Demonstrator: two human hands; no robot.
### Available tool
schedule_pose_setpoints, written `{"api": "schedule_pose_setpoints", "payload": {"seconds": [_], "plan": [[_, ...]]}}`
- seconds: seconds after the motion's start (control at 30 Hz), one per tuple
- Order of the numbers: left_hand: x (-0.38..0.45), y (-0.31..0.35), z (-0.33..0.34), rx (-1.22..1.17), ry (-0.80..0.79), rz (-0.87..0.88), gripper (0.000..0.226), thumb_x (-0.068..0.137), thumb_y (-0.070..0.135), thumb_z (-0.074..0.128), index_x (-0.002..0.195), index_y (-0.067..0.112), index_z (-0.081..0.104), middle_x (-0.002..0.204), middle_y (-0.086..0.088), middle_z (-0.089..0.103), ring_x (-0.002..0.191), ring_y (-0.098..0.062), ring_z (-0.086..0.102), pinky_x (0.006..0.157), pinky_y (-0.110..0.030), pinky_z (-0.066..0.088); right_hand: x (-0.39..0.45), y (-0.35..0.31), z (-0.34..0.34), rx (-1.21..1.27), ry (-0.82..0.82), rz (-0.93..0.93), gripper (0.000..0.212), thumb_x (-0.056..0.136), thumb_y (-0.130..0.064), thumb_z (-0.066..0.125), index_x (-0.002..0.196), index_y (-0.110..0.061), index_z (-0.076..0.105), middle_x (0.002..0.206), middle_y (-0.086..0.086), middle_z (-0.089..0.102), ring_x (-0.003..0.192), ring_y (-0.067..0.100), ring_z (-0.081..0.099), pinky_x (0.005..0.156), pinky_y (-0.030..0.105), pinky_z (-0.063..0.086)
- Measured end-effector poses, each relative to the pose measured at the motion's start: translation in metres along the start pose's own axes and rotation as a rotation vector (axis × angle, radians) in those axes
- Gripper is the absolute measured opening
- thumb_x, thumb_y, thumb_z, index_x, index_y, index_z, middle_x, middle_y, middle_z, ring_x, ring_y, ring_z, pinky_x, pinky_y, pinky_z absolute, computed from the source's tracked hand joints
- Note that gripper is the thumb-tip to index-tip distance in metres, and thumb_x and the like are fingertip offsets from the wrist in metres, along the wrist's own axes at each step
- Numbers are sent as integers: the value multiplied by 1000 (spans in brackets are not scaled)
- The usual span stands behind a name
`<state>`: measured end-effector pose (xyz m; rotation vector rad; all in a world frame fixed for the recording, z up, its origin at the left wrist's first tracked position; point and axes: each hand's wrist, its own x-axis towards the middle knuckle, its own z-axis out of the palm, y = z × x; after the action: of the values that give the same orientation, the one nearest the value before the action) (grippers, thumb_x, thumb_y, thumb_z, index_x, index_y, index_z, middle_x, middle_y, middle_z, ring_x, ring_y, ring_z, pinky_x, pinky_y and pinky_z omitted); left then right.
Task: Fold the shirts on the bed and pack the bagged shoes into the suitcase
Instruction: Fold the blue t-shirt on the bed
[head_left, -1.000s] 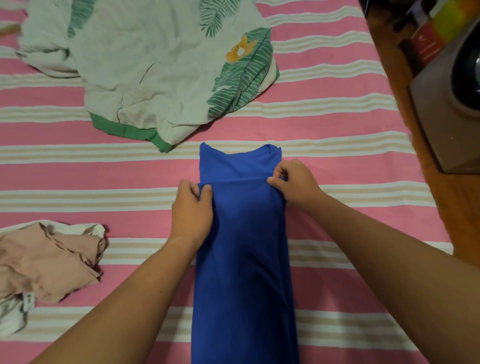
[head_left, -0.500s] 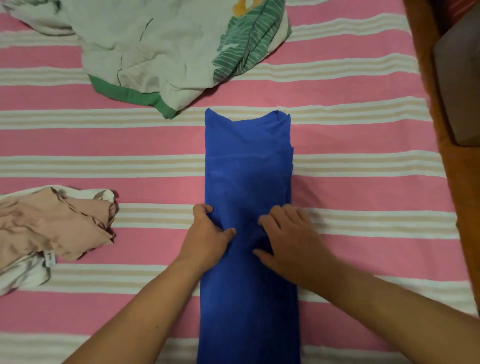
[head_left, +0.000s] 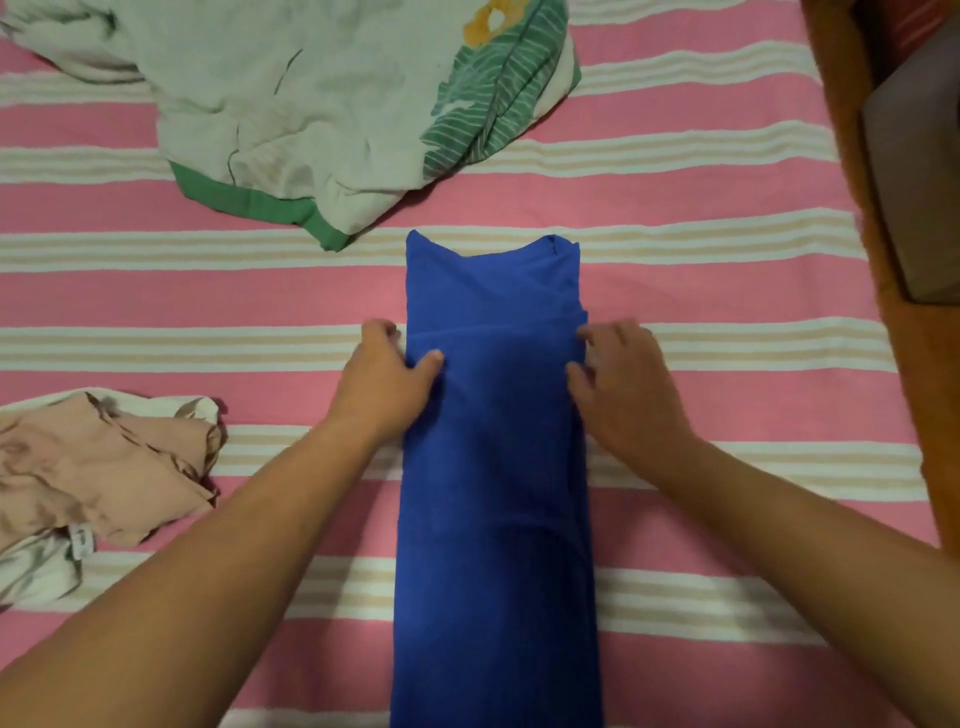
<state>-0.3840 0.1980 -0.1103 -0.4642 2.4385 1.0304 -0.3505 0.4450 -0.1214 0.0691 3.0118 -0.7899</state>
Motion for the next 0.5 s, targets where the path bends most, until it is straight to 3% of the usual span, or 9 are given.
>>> {"api": "schedule_pose_setpoints", "payload": {"seconds": [0.07,0.13,0.2,0.27,0.37,0.43,0.5], "plan": [[39,22,-1,-237,-23,-46,50,93,44,68,130,14,51,118,2,63,102,-22,64,92,-40,53,60,12,4,236,-54,441,40,89,-24,63,124,-5,57,118,12,60,108,32,57,88,36,43],[71,31,2,-468,-92,-136,25,94,34,70,105,14,62,106,-3,72,91,-23,69,84,-49,60,105,16,8,522,-170,617,21,85,-23,70,96,-10,60,98,11,62,90,26,61,79,38,50],[88,33,2,-619,-197,-222,20,94,25,70,109,11,67,101,-6,77,89,-25,75,75,-49,62,127,11,12,655,-259,627,17,83,-16,75,87,-7,62,90,12,68,81,27,65,79,44,58],[85,29,-2,-652,-263,-199,24,95,19,68,117,11,69,101,-3,79,94,-24,76,73,-41,62,123,3,9,720,-272,635,22,84,-9,75,104,-3,68,103,15,74,90,29,71,86,48,59],[45,19,-17,-708,-255,-12,19,95,17,68,113,14,73,109,0,77,105,-20,72,88,-38,57,80,-7,-16,866,-155,470,25,83,-1,70,108,0,71,107,17,74,89,23,69,86,47,57],[-4,-2,-28,-722,-245,116,19,91,9,70,108,15,75,111,1,76,101,-13,70,89,-28,53,27,-12,-35,756,-95,311,23,80,-4,73,102,-5,73,97,12,75,81,12,63,76,36,54],[-52,-38,-32,-591,-239,204,25,81,6,73,102,18,78,105,2,77,95,-10,68,86,-26,52,-38,-13,-44,648,-89,187,17,76,-8,77,90,-13,70,87,5,69,72,-3,55,68,18,46]]}}
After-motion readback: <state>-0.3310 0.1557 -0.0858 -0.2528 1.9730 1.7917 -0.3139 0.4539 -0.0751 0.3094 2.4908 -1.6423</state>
